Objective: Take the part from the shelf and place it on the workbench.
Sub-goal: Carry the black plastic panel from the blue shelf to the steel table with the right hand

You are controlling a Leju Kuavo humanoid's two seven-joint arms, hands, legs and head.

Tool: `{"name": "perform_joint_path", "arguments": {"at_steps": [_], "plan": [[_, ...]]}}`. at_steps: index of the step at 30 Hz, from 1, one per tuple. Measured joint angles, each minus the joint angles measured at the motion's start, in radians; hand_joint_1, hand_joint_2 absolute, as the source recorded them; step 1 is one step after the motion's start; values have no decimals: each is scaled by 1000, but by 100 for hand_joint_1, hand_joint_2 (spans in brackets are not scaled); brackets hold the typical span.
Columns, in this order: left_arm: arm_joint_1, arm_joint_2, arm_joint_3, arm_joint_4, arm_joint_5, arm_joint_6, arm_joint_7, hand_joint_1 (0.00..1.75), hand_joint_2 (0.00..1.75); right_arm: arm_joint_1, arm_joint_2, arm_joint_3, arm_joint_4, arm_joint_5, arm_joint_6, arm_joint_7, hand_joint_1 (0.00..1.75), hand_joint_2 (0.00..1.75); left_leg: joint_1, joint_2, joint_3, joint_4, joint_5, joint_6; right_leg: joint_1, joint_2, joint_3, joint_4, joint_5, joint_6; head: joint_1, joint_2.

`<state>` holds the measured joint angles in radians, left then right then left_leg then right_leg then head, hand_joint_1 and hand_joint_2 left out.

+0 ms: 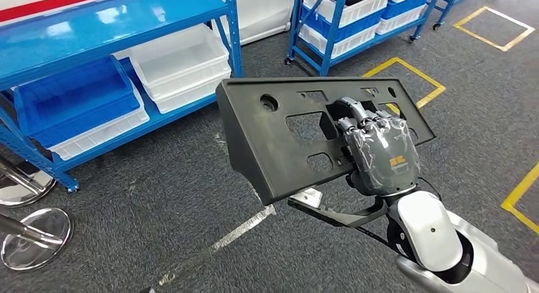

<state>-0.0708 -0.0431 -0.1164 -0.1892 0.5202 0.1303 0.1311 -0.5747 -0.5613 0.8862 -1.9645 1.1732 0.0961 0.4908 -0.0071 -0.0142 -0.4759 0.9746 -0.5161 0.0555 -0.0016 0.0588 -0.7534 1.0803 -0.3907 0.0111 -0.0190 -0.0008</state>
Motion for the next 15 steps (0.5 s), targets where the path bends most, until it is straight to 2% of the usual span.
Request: {"name": "perform_joint_path", "arguments": {"at_steps": [1,2,3,4,5,6,7,8,9,10,11,12,13,14,15], "plan": [[2,1,0,0,1,0,0,0,0,-1,-1,0,0,-2,1,0,175,175,-1,13,-15,0,13,2,-2,-25,-15,62,-59,5,3,0],[4,1,0,0,3,0,0,0,0,-1,-1,0,0,-3,3,-1,175,175,-2,27,-32,2,25,3,-7,-40,-28,134,-104,11,4,0],[5,2,0,0,4,1,0,0,0,-1,-1,0,0,-4,4,-1,175,175,-2,40,-48,4,35,2,-14,-48,-35,197,-121,18,5,0],[5,2,0,0,5,1,0,0,0,-1,-1,0,0,-6,5,-1,175,175,-1,54,-66,8,45,-1,-21,-52,-32,239,-111,24,4,0],[5,2,0,0,5,0,0,0,0,-1,-1,0,0,-6,5,-1,175,175,0,67,-85,14,54,-5,-28,-56,-13,248,-83,32,5,0],[4,2,0,0,6,0,0,0,0,-1,-1,0,0,-7,5,-1,175,175,2,78,-103,22,61,-11,-36,-63,23,224,-53,39,5,0],[3,3,0,0,6,0,0,0,0,-2,-1,0,0,-7,6,-1,175,175,3,88,-120,31,67,-17,-42,-79,77,169,-45,47,5,0],[3,3,0,0,6,0,0,0,0,-3,-1,0,0,-8,6,-1,175,175,4,96,-134,42,71,-24,-41,-95,134,97,-57,50,4,0],[2,3,0,0,6,0,0,0,0,-4,-1,0,-1,-9,6,-1,175,175,4,103,-144,52,75,-31,-38,-108,178,31,-82,46,3,0],[1,4,0,0,6,0,-1,0,0,-6,-1,-1,-1,-9,6,-1,175,175,5,110,-152,58,81,-38,-31,-113,205,-17,-105,39,1,0],[1,3,0,0,7,0,-1,0,0,-8,-1,-1,-2,-10,7,-1,175,175,8,118,-157,61,88,-45,-22,-108,211,-42,-113,26,-1,0],[2,3,0,0,7,0,-1,0,0,-9,-1,-1,-2,-10,8,-1,175,175,14,121,-163,64,92,-52,-20,-101,204,-48,-110,12,-1,0],[2,2,0,0,7,0,-1,0,0,-10,-1,-1,-2,-11,8,-1,175,175,19,113,-171,71,83,-59,-17,-93,195,-48,-99,1,-1,0],[4,1,0,0,7,0,-1,0,0,-12,-1,-1,-2,-11,8,-1,175,175,23,94,-181,92,55,-64,-16,-87,184,-49,-89,-10,0,0],[6,1,-1,0,8,0,-1,0,0,-13,-1,-1,-2,-12,9,-1,175,175,24,69,-193,131,10,-67,-15,-80,172,-50,-78,-20,-1,0]]}}
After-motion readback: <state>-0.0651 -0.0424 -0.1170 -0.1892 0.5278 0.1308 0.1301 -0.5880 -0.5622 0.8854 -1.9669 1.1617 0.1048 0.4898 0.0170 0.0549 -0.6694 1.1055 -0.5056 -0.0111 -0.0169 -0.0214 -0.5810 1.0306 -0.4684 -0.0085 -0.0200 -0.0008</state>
